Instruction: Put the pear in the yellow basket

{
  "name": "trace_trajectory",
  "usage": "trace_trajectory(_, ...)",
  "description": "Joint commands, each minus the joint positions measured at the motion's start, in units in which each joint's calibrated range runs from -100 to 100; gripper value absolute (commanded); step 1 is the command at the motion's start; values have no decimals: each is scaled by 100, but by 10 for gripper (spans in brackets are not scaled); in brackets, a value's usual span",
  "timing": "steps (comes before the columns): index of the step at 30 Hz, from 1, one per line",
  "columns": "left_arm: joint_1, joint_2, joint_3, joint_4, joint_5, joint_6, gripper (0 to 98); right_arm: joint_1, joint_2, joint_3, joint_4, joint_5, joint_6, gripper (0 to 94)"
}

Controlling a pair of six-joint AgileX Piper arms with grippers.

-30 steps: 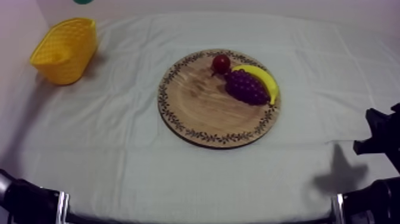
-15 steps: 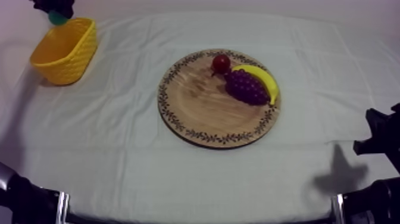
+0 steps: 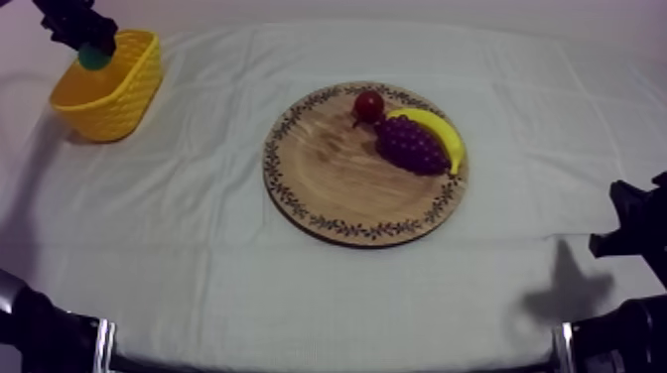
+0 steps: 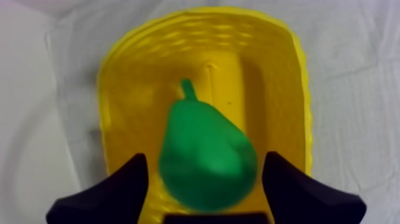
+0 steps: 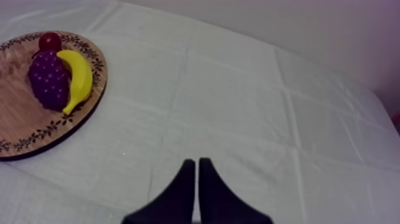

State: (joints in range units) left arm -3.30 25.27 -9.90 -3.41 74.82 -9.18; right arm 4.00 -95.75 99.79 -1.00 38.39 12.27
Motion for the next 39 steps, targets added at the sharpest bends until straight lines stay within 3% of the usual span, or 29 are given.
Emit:
trace_trajectory(1, -6, -236, 187, -9, -76, -5, 763, -1, -1, -1, 0, 0, 2, 3)
trace_trajectory(10, -96, -1577, 835, 89, -102, -176, 887, -1, -1, -1, 0, 0, 2, 3)
trace_trajectory(16, -154, -3542, 2157, 147, -600, -30, 800, -1, -1, -1, 0, 0, 2, 3)
trace_trajectory(25, -28, -5847, 3393, 254, -582, 140, 662, -1, -1, -1, 0, 0, 4, 3)
trace_trajectory(29, -10, -6852, 4348, 277, -1165, 253, 522, -1, -1, -1, 0, 0, 2, 3)
trace_trajectory(35, -12, -8459, 6204, 151, -2070, 443, 117, -1, -1, -1, 0, 0, 4, 3)
trace_trajectory(39, 27, -9312, 7399, 58, -2479, 501, 29, -1, -1, -1, 0, 0, 5, 3)
